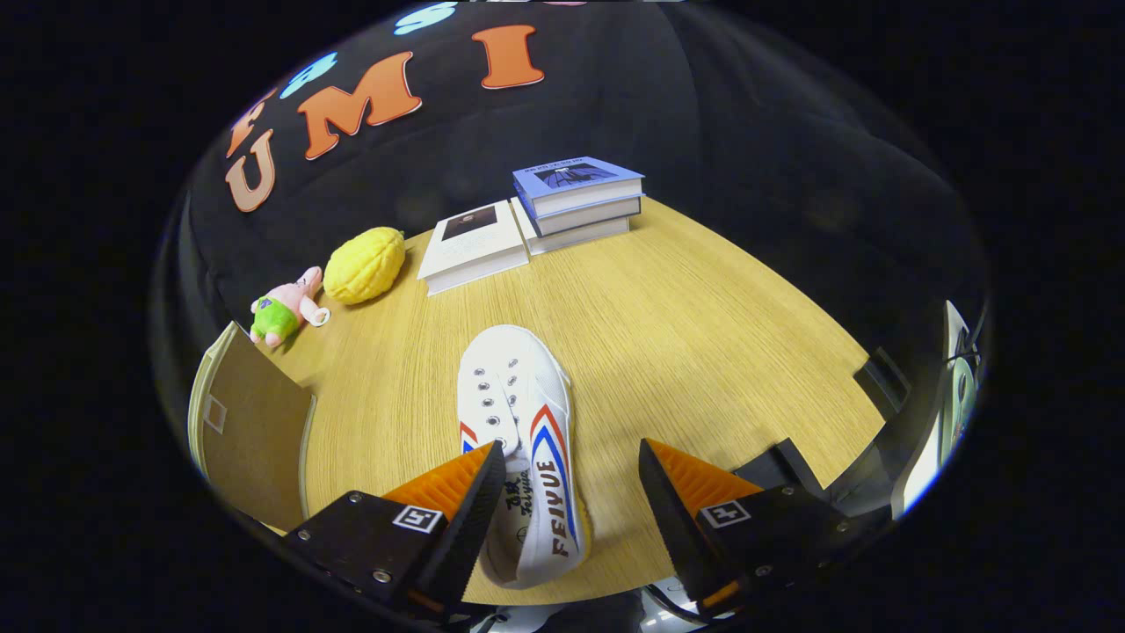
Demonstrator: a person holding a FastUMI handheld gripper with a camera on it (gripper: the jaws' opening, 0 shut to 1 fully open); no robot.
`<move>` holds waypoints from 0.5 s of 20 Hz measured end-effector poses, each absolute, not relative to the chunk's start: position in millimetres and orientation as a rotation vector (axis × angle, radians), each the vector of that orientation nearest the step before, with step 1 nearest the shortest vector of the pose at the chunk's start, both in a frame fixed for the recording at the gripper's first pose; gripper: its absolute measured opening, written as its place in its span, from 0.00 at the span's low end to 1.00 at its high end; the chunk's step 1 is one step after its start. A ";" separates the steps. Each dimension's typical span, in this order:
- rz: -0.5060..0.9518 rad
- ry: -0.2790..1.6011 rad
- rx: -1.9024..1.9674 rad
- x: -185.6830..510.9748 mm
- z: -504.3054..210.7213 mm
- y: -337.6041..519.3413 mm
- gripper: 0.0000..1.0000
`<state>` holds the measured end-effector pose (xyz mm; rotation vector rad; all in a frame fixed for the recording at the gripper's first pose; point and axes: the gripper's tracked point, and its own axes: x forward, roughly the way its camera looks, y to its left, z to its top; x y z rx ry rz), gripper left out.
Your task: Open the storage box then place both shoes into the box .Put the left shoe in first, then the right shoe, with the right side of both shoes facing outward in a uniform manner.
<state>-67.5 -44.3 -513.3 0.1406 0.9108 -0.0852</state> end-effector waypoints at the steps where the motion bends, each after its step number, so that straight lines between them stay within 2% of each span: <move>1: -0.080 0.918 0.140 -67.4 -518.6 -44.1 0.87; 4: -0.068 0.953 0.127 -68.2 -532.7 -41.3 0.78; 10: -0.002 0.970 0.064 -66.1 -540.7 -28.9 0.41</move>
